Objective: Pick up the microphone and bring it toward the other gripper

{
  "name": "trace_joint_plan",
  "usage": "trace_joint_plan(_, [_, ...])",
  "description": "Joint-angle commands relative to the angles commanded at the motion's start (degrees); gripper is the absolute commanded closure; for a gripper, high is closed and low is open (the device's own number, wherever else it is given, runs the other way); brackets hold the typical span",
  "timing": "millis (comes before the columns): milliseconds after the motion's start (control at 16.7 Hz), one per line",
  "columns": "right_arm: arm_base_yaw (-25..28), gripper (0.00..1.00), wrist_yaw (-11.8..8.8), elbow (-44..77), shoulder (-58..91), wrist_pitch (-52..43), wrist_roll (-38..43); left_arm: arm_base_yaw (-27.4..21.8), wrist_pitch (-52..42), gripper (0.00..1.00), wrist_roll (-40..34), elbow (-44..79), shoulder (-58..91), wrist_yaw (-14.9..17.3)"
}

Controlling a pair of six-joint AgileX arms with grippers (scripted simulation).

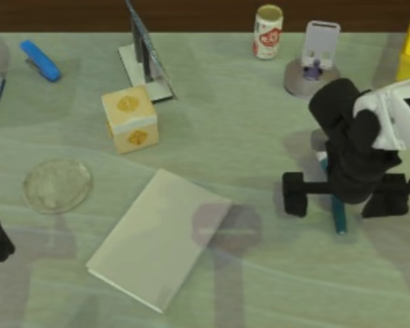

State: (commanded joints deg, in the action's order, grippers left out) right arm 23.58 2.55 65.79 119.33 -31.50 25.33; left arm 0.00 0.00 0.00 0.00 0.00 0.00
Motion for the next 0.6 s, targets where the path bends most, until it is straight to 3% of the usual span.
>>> trace_joint_plan(120, [0.0,0.00,0.0,0.0,0.0,0.0,0.0,0.0,0.0,0.00,0.0,0.0,0.0,0.0])
trace_joint_plan(600, [0.0,0.60,0.0,0.0,0.0,0.0,0.0,0.0,0.0,0.00,0.0,0.0,0.0,0.0])
